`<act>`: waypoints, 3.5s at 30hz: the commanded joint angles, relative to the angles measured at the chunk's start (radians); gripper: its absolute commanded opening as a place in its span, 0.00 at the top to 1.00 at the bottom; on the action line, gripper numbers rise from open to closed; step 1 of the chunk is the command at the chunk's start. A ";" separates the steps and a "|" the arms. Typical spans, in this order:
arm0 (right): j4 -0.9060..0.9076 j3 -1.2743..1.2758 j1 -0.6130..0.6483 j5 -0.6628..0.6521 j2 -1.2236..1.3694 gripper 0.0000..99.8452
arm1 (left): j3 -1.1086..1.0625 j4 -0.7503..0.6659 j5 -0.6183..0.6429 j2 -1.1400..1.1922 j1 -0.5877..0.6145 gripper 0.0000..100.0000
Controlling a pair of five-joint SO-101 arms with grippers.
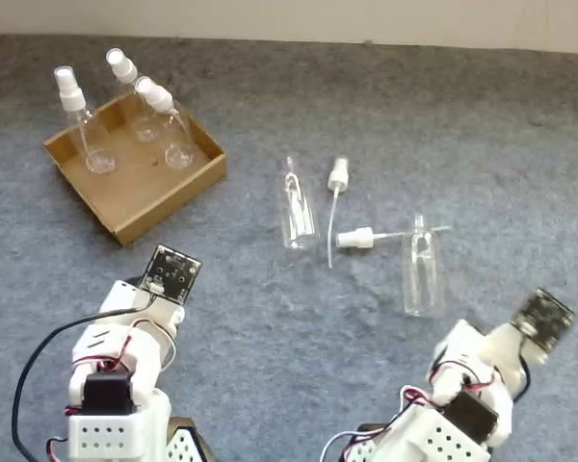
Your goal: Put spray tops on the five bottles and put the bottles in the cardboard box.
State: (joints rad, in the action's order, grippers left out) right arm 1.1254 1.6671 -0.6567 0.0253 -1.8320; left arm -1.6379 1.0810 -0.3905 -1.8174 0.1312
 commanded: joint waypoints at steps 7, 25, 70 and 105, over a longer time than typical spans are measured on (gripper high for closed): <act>-0.016 0.153 -0.358 0.009 -0.007 0.99 | 0.182 -0.018 -0.014 -0.004 -0.024 0.96; 0.105 0.153 -0.443 0.009 -0.007 0.99 | 0.545 -0.020 -0.012 0.403 -0.234 0.91; 0.110 0.153 -0.447 0.009 -0.007 0.99 | 3.033 0.601 0.810 2.961 -0.386 0.64; 0.104 0.153 -0.446 0.009 -0.007 0.99 | 3.054 0.672 0.535 2.982 -0.340 0.89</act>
State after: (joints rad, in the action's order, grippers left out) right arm 1.2252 1.6671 -1.0879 0.0253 -1.8336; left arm 1.3817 1.7361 0.1941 1.2451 -0.2202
